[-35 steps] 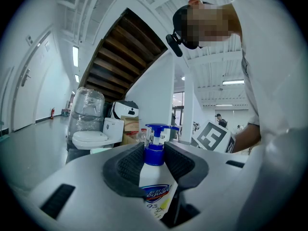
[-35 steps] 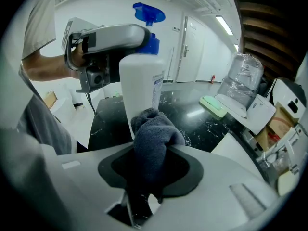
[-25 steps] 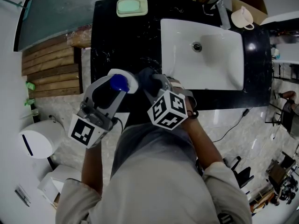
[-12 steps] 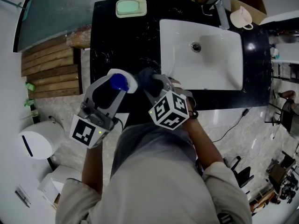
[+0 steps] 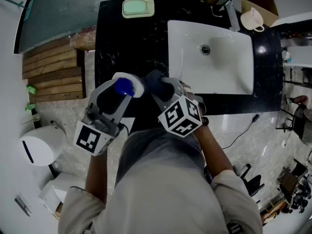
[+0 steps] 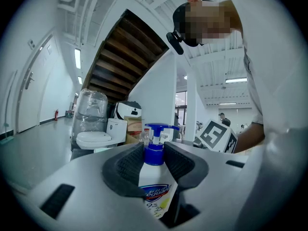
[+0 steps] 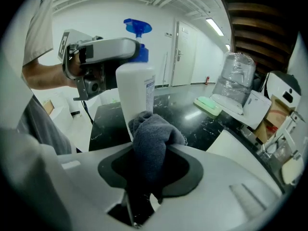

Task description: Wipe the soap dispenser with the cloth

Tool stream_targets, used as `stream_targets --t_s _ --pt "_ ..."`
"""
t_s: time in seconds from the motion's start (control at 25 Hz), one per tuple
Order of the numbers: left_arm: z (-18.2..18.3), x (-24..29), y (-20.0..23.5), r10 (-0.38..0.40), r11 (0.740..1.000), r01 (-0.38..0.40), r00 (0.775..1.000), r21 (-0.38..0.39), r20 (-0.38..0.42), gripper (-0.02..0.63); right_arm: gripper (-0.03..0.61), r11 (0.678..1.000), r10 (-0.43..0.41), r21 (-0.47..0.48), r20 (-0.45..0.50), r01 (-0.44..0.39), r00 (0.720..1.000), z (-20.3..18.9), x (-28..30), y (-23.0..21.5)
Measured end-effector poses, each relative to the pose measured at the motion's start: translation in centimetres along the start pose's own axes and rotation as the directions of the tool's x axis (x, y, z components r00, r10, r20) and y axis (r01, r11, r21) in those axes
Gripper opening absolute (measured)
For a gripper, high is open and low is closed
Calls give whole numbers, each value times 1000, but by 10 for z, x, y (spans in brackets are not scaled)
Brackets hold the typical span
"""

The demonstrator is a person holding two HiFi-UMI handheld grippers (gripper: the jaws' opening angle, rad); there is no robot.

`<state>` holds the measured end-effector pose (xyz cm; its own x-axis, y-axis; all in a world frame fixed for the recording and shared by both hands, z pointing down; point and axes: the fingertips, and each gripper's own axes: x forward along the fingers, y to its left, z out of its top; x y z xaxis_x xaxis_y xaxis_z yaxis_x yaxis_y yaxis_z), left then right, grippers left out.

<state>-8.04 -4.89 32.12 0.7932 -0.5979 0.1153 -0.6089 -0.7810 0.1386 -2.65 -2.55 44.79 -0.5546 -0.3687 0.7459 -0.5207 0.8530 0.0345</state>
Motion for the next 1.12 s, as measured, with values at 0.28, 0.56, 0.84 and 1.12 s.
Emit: stream_targets --t_s 0.28,0.56,0.84,1.12 --pt "-1 -2 1 11 1000 -11 1000 6 -11 126 120 999 -23 36 59 21 998 12 -14 -5" --pt "0 -3 -1 21 1000 -21 999 9 -27 126 120 996 -48 85 108 39 993 20 -26 -11" --pt "5 -9 -3 26 1000 -26 999 18 -21 126 120 988 -94 134 167 72 981 29 -39 -19" --pt "10 -16 -5 57 998 -57 998 -5 6 126 118 972 -165 208 289 106 943 46 -64 -27"
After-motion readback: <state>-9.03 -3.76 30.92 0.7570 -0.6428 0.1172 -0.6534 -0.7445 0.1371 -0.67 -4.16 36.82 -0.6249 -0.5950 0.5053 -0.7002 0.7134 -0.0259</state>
